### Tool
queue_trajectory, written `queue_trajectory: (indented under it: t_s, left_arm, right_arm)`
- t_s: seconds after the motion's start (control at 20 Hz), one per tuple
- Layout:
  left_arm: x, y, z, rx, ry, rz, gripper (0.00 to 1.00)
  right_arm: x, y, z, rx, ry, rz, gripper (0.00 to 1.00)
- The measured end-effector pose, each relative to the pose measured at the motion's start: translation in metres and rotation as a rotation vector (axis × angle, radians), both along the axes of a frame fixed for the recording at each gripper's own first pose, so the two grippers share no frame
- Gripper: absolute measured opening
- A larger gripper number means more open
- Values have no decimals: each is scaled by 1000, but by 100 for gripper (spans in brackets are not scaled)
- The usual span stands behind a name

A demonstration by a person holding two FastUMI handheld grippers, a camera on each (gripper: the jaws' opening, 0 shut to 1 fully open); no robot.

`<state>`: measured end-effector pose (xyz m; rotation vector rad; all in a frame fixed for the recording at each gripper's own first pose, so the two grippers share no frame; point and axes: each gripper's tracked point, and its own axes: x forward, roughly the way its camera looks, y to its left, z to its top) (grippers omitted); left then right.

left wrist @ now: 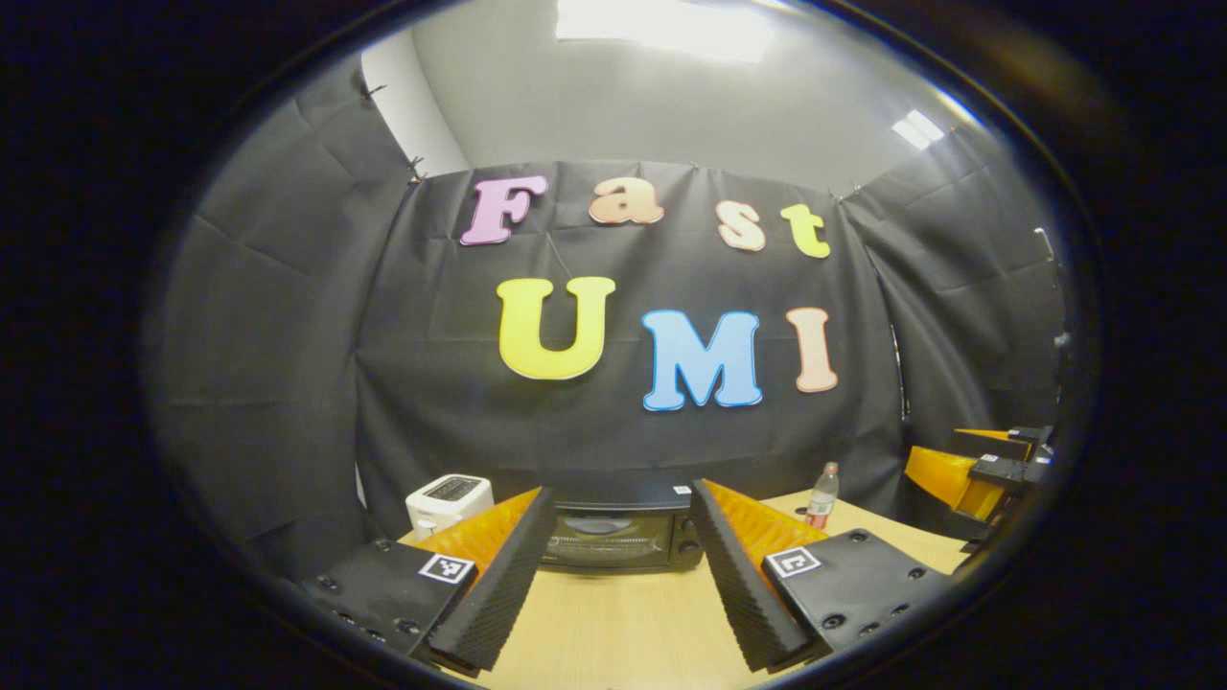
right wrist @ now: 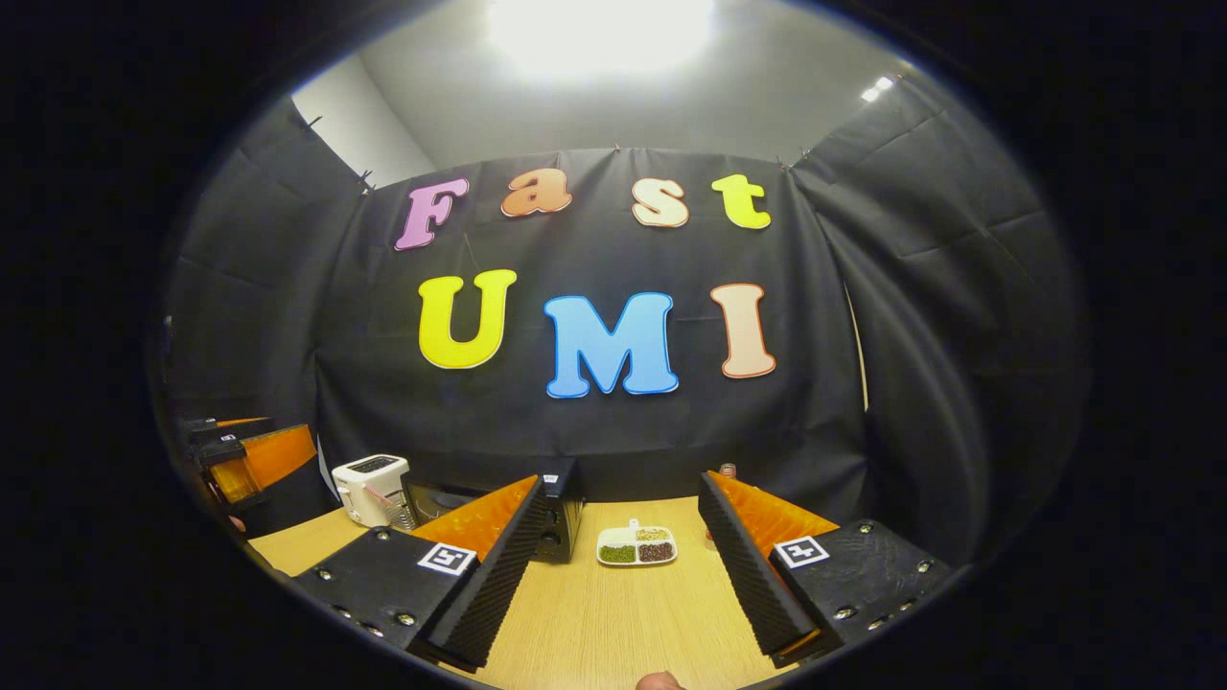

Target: Open the electric oven with the left hand, put the food in, and close the electric oven.

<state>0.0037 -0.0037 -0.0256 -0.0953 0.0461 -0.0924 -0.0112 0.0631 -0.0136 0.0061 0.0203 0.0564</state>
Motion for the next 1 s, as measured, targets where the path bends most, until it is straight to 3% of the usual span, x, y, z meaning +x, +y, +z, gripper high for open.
queue_trajectory:
  t_s: [0.5,0.55,0.6,0.8,0.85,0.9,0.95,1.0]
  left_arm:
    - [9,3,1,20,-10,7,99]
    - [10,3,1,18,-8,7,95]
    - [11,3,0,19,-6,5,99]
    - [13,8,5,40,-24,16,99]
    - [12,10,8,35,-30,20,91]
    - [12,11,7,30,-33,23,99]
    - [12,12,8,28,-34,25,90]
    - [10,15,9,28,-37,29,99]
  right_arm:
    - [10,8,1,3,-1,10,98]
    - [11,9,2,4,-5,11,98]
    - [11,9,4,7,-9,10,98]
    - [14,12,9,18,-28,14,98]
    - [15,12,12,16,-36,12,97]
    - [16,12,15,14,-42,10,97]
    - [15,12,18,13,-49,7,97]
    - [16,13,19,12,-53,6,97]
